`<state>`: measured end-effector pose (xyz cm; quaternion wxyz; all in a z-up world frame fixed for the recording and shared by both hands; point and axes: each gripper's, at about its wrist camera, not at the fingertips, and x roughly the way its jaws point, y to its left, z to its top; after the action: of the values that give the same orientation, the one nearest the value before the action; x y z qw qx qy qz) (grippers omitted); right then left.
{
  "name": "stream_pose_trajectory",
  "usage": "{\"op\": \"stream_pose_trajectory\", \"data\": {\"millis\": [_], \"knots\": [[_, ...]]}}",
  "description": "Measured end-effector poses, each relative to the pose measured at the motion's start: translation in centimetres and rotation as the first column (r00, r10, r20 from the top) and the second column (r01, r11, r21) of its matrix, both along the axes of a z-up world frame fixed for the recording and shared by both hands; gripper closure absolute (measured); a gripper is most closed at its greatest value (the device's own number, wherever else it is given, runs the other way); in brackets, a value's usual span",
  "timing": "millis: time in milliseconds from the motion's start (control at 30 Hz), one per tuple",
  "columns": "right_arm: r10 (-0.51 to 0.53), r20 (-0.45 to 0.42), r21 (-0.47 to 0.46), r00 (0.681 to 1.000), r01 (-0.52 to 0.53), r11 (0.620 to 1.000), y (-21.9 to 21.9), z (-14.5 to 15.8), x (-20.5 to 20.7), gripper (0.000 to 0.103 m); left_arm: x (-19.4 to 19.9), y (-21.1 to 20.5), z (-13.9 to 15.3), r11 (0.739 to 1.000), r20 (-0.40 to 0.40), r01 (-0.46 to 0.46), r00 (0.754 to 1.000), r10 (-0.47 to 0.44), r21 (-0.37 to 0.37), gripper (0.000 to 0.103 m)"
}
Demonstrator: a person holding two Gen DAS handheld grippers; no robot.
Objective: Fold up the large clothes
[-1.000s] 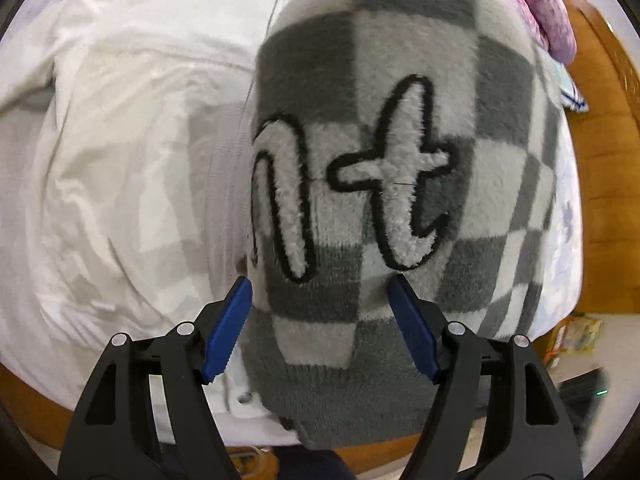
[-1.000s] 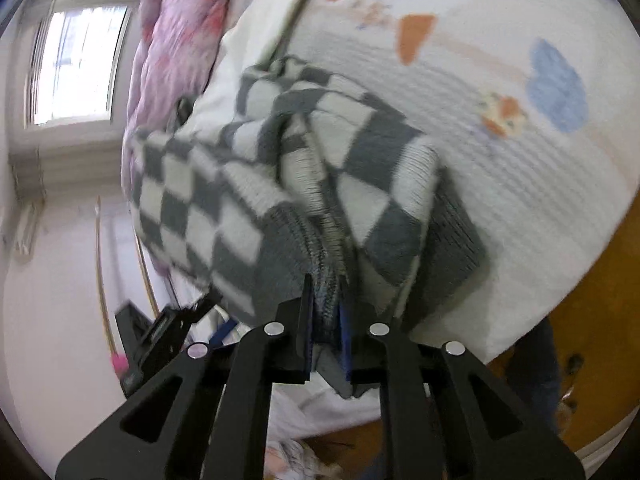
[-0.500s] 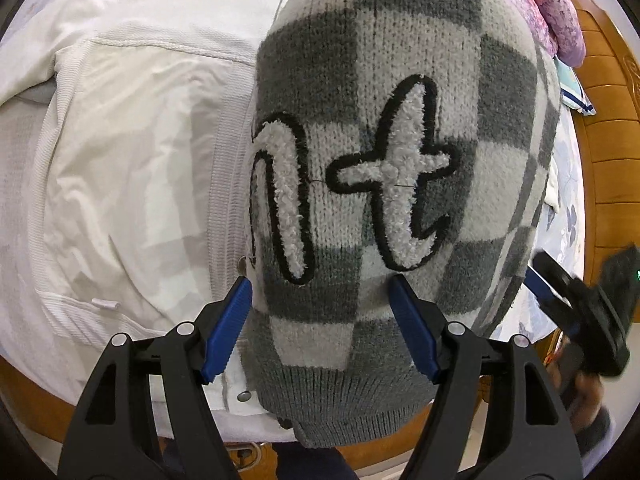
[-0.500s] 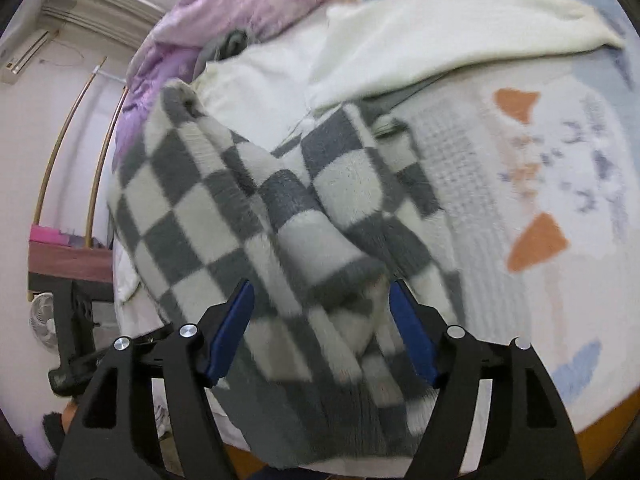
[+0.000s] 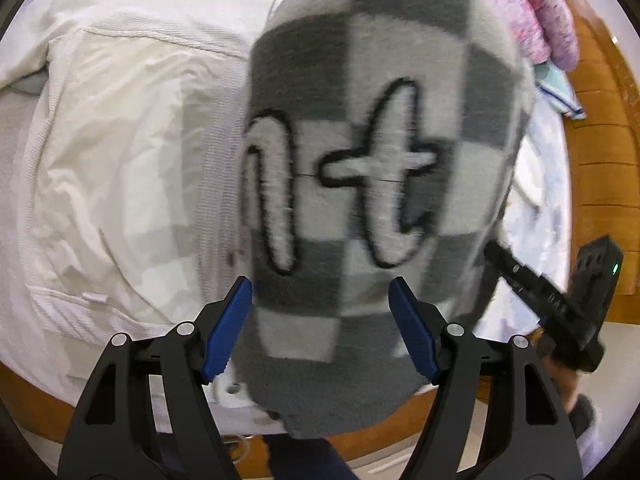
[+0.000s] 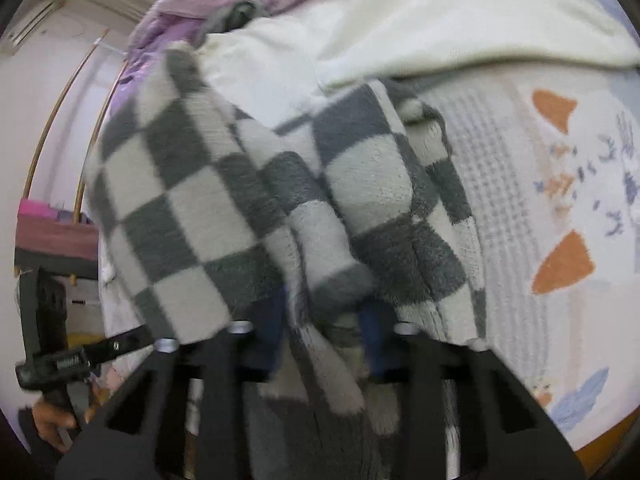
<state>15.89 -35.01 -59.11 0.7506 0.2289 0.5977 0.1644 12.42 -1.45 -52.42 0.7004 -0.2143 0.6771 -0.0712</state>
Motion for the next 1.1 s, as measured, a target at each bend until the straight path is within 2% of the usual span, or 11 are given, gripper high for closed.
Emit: {"op": "stream_pose_trajectory", "data": {"millis": [167, 267, 400, 567, 733, 833, 867, 900, 933, 1033, 1100], "knots": [[-0.124, 0.003, 0.12, 0.992, 0.123, 0.985, -3.8, 2.4, -3.5, 0.082, -0.8, 1.9, 1.2, 0.979, 0.036, -0.085, 0.995, 0.094, -0.183, 0.031], [-0.2, -0.028, 0.132, 0.979, 0.202, 0.97, -5.7, 3.0, -5.3, 0.083, -1.0, 3.0, 1.0, 0.969, 0.026, -0.127, 0.991, 0.135, -0.211, 0.031], [-0.296, -0.101, 0.079, 0.95, 0.304, 0.949, -7.5, 1.3, -7.4, 0.083, -0.7, 2.0, -1.9, 0.986, -0.075, -0.097, 0.993, 0.087, -0.135, 0.028], [-0.351, -0.226, 0.003, 0.909, 0.361, 0.933, -8.7, -4.1, -6.8, 0.079, 0.6, -1.2, -1.1, 0.999, -0.021, 0.024, 0.999, -0.025, -0.038, 0.027], [-0.35, -0.286, -0.025, 0.892, 0.358, 0.933, -8.9, -2.5, -6.2, 0.061, 1.4, -1.4, 3.5, 0.998, 0.091, 0.059, 0.994, -0.056, -0.03, 0.027], [-0.34, -0.238, -0.042, 0.91, 0.34, 0.939, -9.4, 0.7, -6.4, 0.058, 2.1, -1.9, 6.5, 0.995, 0.18, 0.102, 0.979, -0.1, 0.0, 0.027], [-0.312, -0.188, -0.026, 0.931, 0.313, 0.949, -9.2, 2.5, -6.2, 0.058, 2.2, -1.9, 7.3, 0.994, 0.2, 0.106, 0.974, -0.105, 0.004, 0.027], [-0.279, -0.133, 0.006, 0.951, 0.282, 0.959, -8.7, 4.2, -5.6, 0.062, 2.6, -2.1, 8.0, 0.994, 0.222, 0.114, 0.969, -0.11, -0.005, 0.027], [-0.252, -0.098, 0.029, 0.963, 0.256, 0.966, -8.2, 5.3, -5.1, 0.075, 3.3, -2.6, 8.6, 0.992, 0.24, 0.121, 0.964, -0.113, -0.02, 0.027], [-0.135, 0.026, 0.035, 0.99, 0.134, 0.99, -5.0, 8.5, -1.6, 0.097, 5.4, -4.0, 8.5, 0.99, 0.237, 0.137, 0.963, -0.128, -0.022, 0.028], [-0.07, 0.084, 0.022, 0.994, 0.069, 0.997, -2.2, 9.4, 1.3, 0.099, 6.4, -5.2, 8.1, 0.987, 0.223, 0.162, 0.963, -0.155, -0.012, 0.028]]}}
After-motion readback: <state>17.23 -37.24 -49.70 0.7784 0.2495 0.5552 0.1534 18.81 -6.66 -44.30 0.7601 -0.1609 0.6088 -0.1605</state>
